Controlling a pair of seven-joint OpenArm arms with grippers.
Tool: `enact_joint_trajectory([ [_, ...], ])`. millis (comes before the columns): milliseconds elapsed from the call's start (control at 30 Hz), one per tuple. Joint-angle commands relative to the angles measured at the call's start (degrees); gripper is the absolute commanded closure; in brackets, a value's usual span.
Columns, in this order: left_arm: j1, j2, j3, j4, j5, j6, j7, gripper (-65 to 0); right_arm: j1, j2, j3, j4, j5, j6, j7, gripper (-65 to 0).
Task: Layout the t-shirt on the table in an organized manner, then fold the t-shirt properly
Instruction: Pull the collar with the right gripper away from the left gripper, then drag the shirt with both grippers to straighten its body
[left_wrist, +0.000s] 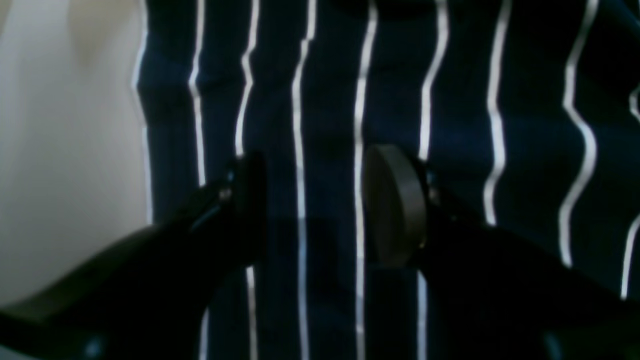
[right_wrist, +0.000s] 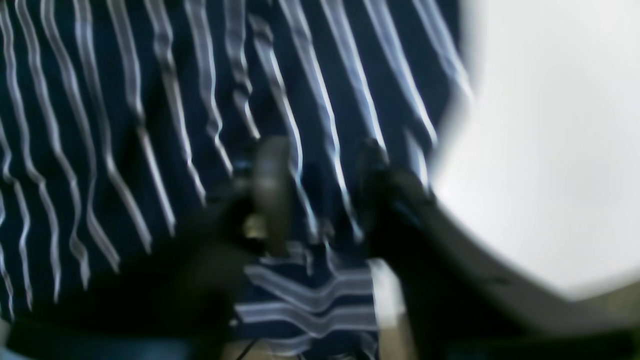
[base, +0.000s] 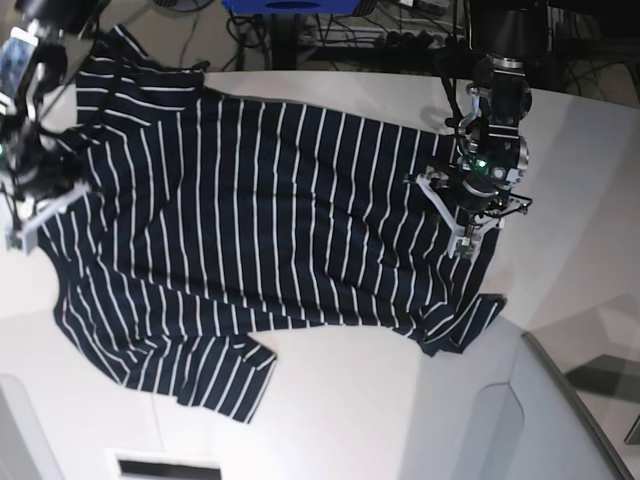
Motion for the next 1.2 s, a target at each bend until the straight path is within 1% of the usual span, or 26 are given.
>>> enact_joint_trajectory([
  [0, 0.2, -0.6, -1.7, 0.7, 0.3, 0.7, -0.1, -24.0, 1.3, 0.8, 0.3, -2.3, 0.0, -0.1, 0.4, -2.4],
  [33, 0.7, -0.6, -3.0, 0.8, 0.3, 0.7, -0.1, -18.6, 2.7, 1.0, 0.2, -5.4, 0.0, -0.1, 0.4, 0.0],
  [133, 1.6, -0.6, -6.8, 0.7, 0.9, 0.7, -0.1, 0.0, 5.7, 3.1, 0.2, -12.8, 0.0, -0.2, 0.9, -1.4],
  [267, 3.6, -0.8, -9.3, 0.7, 0.9, 0.7, -0.1, 0.0, 6.4, 5.2, -0.1, -19.9, 0.0, -0.5, 6.4, -0.8],
  [400, 5.5, -1.7, -10.0, 0.8, 0.9, 0.7, -0.1, 0.0, 6.6, 7.5, 0.1, -27.5, -0.1, -0.7, 9.7, -0.8],
  [433, 5.9, -1.7, -10.0, 1.0, 0.9, 0.7, -0.1, 0.0, 6.6, 8.0, 0.2, -28.6, -0.1, -1.1, 10.3, -0.8],
  [500, 6.1, -1.7, -10.1, 1.5, 0.9, 0.7, -0.1, 0.0, 6.5, 8.5, -0.2, -30.0, -0.1, -3.0, 11.7, -0.8],
  [567, 6.7, -1.7, -10.1, 3.2, 0.9, 0.7, 0.0, 0.0, 6.4, 9.4, -0.4, -30.5, -0.1, -3.6, 14.5, -0.8],
  [600, 6.8, -1.7, -10.1, 4.8, 0.9, 0.7, 0.1, 0.0, 6.3, 9.6, -0.4, -30.5, -0.1, -3.2, 16.0, -0.8],
  [667, 6.9, -1.6, -10.1, 8.2, 0.9, 0.7, 0.3, 0.0, 6.3, 9.7, -0.5, -30.3, -0.1, -1.2, 19.2, -0.8],
  [733, 6.9, -1.6, -10.1, 12.1, 0.9, 0.7, 1.5, 0.0, 6.4, 10.3, -0.5, -29.8, -0.1, 2.2, 20.6, -0.8],
  [800, 6.2, -1.6, -10.1, 15.5, 0.9, 0.7, 5.2, 0.0, 6.6, 10.6, -0.5, -28.0, -0.1, 4.3, 19.8, -0.8],
  [867, 5.2, -1.6, -10.1, 18.7, 0.9, 0.7, 7.7, 0.0, 6.5, 10.7, -0.5, -23.9, -0.1, 4.4, 17.1, -0.8],
  [967, 2.1, -1.6, -10.0, 20.4, 0.9, 0.7, 8.4, 0.0, 6.4, 10.4, -0.4, -17.4, -0.1, 4.7, 13.1, -0.8],
  [1000, 0.5, -1.6, -9.5, 19.7, 0.9, 0.7, 8.5, 0.0, 6.6, 10.3, -0.5, -15.9, -0.1, 4.7, 12.8, -0.8],
  [1067, -3.1, -1.4, -9.3, 15.5, 0.9, 0.7, 8.5, 0.0, 8.6, 10.4, -4.5, -15.1, -0.1, 4.8, 12.9, -0.8],
  [1167, -7.8, -1.5, -6.6, 5.9, 0.9, 0.7, 8.2, 0.0, 12.9, 12.6, -10.7, -18.8, -0.1, 4.8, 13.0, -0.8],
])
